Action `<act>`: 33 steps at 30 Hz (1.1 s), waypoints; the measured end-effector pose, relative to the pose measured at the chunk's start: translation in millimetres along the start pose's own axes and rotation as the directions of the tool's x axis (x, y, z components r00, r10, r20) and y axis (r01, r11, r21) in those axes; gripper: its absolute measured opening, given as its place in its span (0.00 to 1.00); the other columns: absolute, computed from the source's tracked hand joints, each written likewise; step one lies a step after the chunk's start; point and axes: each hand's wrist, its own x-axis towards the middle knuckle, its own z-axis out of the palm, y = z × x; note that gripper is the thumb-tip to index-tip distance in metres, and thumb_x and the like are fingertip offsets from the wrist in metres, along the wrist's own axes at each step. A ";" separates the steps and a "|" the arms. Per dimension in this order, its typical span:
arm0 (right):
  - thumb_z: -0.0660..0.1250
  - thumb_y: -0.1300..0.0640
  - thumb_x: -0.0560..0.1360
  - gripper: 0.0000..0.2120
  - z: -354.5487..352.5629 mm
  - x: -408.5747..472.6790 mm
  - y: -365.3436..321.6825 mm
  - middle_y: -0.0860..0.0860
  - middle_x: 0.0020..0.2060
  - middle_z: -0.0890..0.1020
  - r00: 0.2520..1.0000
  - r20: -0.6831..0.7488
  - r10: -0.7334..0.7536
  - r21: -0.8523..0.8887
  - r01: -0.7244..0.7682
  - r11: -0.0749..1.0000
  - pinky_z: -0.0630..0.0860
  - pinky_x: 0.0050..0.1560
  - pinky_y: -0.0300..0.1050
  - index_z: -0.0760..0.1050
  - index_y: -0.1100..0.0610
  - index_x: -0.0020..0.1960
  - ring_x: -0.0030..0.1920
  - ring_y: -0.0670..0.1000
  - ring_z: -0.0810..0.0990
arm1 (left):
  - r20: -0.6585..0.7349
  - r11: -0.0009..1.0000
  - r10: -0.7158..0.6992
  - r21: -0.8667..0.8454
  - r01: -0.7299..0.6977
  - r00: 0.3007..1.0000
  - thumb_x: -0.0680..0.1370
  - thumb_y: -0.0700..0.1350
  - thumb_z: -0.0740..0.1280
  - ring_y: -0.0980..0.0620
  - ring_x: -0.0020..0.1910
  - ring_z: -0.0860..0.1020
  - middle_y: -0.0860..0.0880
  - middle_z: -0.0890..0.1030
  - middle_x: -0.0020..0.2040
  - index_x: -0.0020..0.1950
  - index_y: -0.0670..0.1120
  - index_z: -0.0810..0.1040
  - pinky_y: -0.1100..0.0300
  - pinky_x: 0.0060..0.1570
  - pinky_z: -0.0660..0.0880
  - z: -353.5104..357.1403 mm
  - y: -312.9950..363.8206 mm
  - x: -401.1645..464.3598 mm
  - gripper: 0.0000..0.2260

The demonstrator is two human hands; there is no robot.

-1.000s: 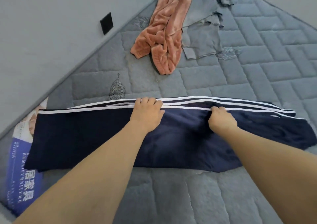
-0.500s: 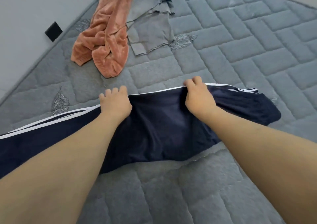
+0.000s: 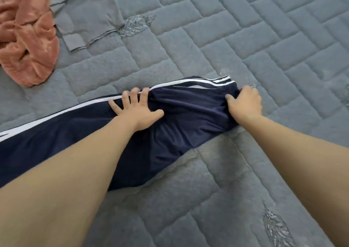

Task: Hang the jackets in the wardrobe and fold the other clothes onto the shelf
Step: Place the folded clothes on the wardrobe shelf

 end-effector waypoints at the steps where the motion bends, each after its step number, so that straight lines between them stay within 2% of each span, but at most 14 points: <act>1: 0.65 0.49 0.78 0.20 -0.7 1.3 -5.3 0.61 0.64 0.71 0.993 -0.097 -0.066 0.005 0.067 0.998 0.66 0.63 0.57 0.70 0.62 0.63 0.64 0.64 0.70 | 0.015 1.000 -0.007 0.003 0.007 1.000 0.65 0.73 0.51 0.46 0.77 0.38 0.57 0.44 0.77 0.75 0.62 0.44 0.29 0.67 0.35 -4.7 -1.2 2.1 0.41; 4: 0.62 0.54 0.79 0.12 -13.5 11.5 -22.4 0.59 0.59 0.73 0.920 -0.326 -0.217 -0.043 0.215 0.976 0.68 0.53 0.58 0.71 0.60 0.58 0.57 0.64 0.73 | 0.001 0.999 -0.044 0.018 0.044 0.999 0.70 0.71 0.47 0.45 0.76 0.47 0.53 0.51 0.76 0.73 0.60 0.52 0.27 0.67 0.44 -19.0 3.1 7.6 0.33; 6: 0.60 0.53 0.80 0.11 -17.5 26.2 -30.6 0.58 0.58 0.74 0.904 -0.360 -0.230 -0.023 0.238 0.971 0.68 0.50 0.57 0.71 0.58 0.58 0.55 0.63 0.74 | -0.069 0.996 -0.059 0.068 0.064 0.996 0.75 0.70 0.45 0.42 0.72 0.54 0.48 0.57 0.73 0.70 0.56 0.57 0.26 0.64 0.49 -21.8 7.0 11.1 0.29; 10: 0.55 0.47 0.82 0.18 14.8 36.3 -31.1 0.58 0.66 0.71 0.994 -0.106 0.016 0.060 -0.010 0.998 0.66 0.62 0.60 0.67 0.56 0.66 0.64 0.63 0.70 | -0.158 0.987 -0.080 0.125 0.100 0.984 0.75 0.71 0.40 0.42 0.69 0.56 0.46 0.61 0.69 0.67 0.55 0.59 0.24 0.62 0.46 -7.9 8.7 15.8 0.29; 13: 0.53 0.45 0.82 0.24 52.1 18.8 -17.1 0.61 0.68 0.68 0.980 -0.197 -0.039 -0.105 0.018 0.994 0.62 0.64 0.60 0.65 0.61 0.70 0.65 0.63 0.68 | -0.231 0.989 -0.053 0.125 0.084 0.972 0.75 0.70 0.39 0.44 0.67 0.55 0.46 0.61 0.66 0.64 0.55 0.56 0.22 0.61 0.43 5.2 7.6 19.7 0.26; 16: 0.54 0.47 0.81 0.29 54.8 15.3 -16.0 0.63 0.75 0.61 0.945 -0.302 -0.127 -0.079 0.108 0.991 0.54 0.72 0.64 0.58 0.63 0.76 0.72 0.64 0.62 | -0.341 0.990 -0.006 0.131 0.054 0.940 0.77 0.68 0.42 0.43 0.66 0.57 0.46 0.62 0.62 0.61 0.55 0.57 0.20 0.62 0.42 17.5 4.8 17.6 0.22; 17: 0.54 0.46 0.81 0.31 53.0 9.6 -19.1 0.63 0.76 0.58 0.923 -0.329 -0.202 -0.073 0.188 0.979 0.49 0.74 0.65 0.57 0.64 0.77 0.75 0.64 0.58 | -0.361 0.991 0.000 0.124 0.048 0.933 0.77 0.68 0.43 0.42 0.66 0.58 0.46 0.62 0.62 0.61 0.54 0.58 0.20 0.62 0.42 19.8 5.7 17.3 0.22; 19: 0.51 0.42 0.80 0.34 57.4 -23.1 -30.5 0.62 0.78 0.55 0.855 -0.242 -0.458 -0.091 0.450 0.888 0.43 0.75 0.63 0.55 0.62 0.78 0.77 0.62 0.54 | -0.389 0.993 0.002 0.108 0.044 0.921 0.78 0.67 0.44 0.41 0.66 0.58 0.46 0.63 0.63 0.62 0.53 0.59 0.21 0.63 0.41 19.8 6.4 17.2 0.22; 21: 0.47 0.38 0.80 0.36 72.7 -72.4 -38.3 0.59 0.79 0.50 0.779 0.016 -0.626 -0.125 0.623 0.772 0.42 0.76 0.64 0.52 0.60 0.79 0.79 0.60 0.48 | -0.393 0.996 0.029 0.084 0.004 0.919 0.79 0.66 0.46 0.42 0.69 0.56 0.46 0.61 0.66 0.66 0.54 0.58 0.22 0.65 0.40 16.3 3.1 12.4 0.23; 22: 0.46 0.37 0.80 0.36 78.2 -87.4 -37.6 0.57 0.79 0.48 0.779 0.095 -0.620 -0.158 0.627 0.763 0.41 0.76 0.64 0.50 0.59 0.80 0.79 0.59 0.45 | -0.386 0.996 0.072 0.081 -0.043 0.920 0.79 0.66 0.46 0.43 0.71 0.54 0.47 0.59 0.70 0.71 0.54 0.56 0.23 0.66 0.39 16.0 -1.8 7.6 0.25; 25: 0.49 0.38 0.79 0.37 87.8 -88.9 -40.5 0.56 0.79 0.43 0.845 0.129 -0.519 -0.220 0.535 0.815 0.39 0.75 0.65 0.45 0.57 0.80 0.79 0.58 0.41 | -0.358 0.969 0.221 0.187 -0.162 0.907 0.80 0.66 0.45 0.46 0.78 0.45 0.48 0.47 0.79 0.80 0.55 0.45 0.29 0.68 0.35 20.5 -39.8 -29.5 0.31; 27: 0.48 0.38 0.78 0.38 85.0 -90.7 -51.4 0.56 0.79 0.43 0.879 0.150 -0.453 -0.229 0.477 0.849 0.39 0.74 0.66 0.45 0.58 0.80 0.78 0.58 0.40 | -0.367 0.958 0.241 0.240 -0.159 0.898 0.79 0.64 0.47 0.44 0.79 0.47 0.47 0.48 0.81 0.81 0.53 0.47 0.28 0.70 0.38 30.2 -86.7 -71.2 0.33; 30: 0.46 0.38 0.79 0.37 89.2 -131.8 -77.0 0.59 0.79 0.46 0.900 0.106 -0.423 -0.139 0.434 0.890 0.41 0.75 0.65 0.47 0.61 0.80 0.79 0.59 0.43 | -0.369 0.974 0.124 0.224 -0.041 0.921 0.78 0.62 0.49 0.43 0.79 0.51 0.45 0.54 0.80 0.81 0.49 0.54 0.27 0.70 0.47 45.1 -165.2 -123.0 0.33; 33: 0.46 0.43 0.81 0.34 104.4 -198.0 -105.1 0.60 0.79 0.50 0.822 0.148 -0.550 -0.151 0.568 0.809 0.45 0.76 0.62 0.51 0.63 0.79 0.79 0.59 0.48 | -0.314 0.979 0.003 0.196 0.062 0.949 0.78 0.63 0.48 0.43 0.79 0.49 0.45 0.53 0.81 0.81 0.49 0.53 0.29 0.72 0.46 43.0 -218.2 -148.1 0.34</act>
